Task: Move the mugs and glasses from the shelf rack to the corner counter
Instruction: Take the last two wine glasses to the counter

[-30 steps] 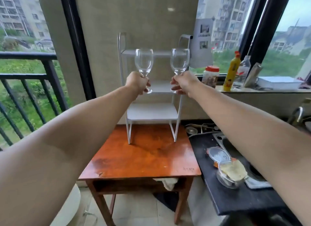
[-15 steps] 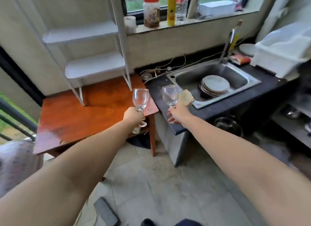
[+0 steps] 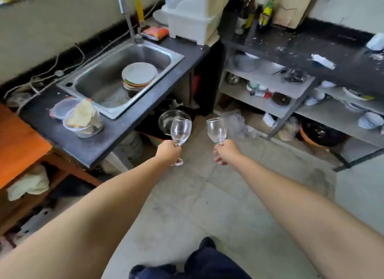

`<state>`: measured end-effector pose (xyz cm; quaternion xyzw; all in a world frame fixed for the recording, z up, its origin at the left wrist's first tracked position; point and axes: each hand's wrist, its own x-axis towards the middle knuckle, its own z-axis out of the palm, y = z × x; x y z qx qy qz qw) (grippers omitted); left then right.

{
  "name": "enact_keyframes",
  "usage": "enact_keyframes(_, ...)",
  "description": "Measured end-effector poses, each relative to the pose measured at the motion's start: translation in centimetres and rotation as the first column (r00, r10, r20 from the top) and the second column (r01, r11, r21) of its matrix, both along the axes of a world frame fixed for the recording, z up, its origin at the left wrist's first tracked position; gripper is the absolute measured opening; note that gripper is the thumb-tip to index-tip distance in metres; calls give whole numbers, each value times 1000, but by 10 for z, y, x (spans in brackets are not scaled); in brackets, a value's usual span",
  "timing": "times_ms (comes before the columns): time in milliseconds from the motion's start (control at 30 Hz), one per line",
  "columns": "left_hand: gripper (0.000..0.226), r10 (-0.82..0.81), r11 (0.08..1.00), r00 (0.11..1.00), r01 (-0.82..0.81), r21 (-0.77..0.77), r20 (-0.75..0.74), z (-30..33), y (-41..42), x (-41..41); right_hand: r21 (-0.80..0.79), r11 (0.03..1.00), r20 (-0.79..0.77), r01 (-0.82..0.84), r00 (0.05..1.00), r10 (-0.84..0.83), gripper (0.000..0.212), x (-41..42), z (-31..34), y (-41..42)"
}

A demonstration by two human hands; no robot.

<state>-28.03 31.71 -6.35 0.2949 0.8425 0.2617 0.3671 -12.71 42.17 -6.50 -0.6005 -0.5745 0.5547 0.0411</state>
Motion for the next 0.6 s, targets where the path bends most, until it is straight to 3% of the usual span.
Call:
enact_keyframes(133,22,-174,985,985,174,-11,10,-7,80,73,-39,985,12,169,986,-169,24,92,-7,57)
enact_keyframes(233,25,-216,976,971,215,23,103,-3,134,121,33,962,51,270,961,-272,10,148,-9,89)
enact_keyframes(433,19,-322,946,928,321,38,186,-5,224,186,38,869,19,494,869,-495,10,221,-20,139)
enact_keyframes(600,22,-502,862,854,506,6,135,-8,307,224,11,771,23,637,771,-637,17,255,-27,200)
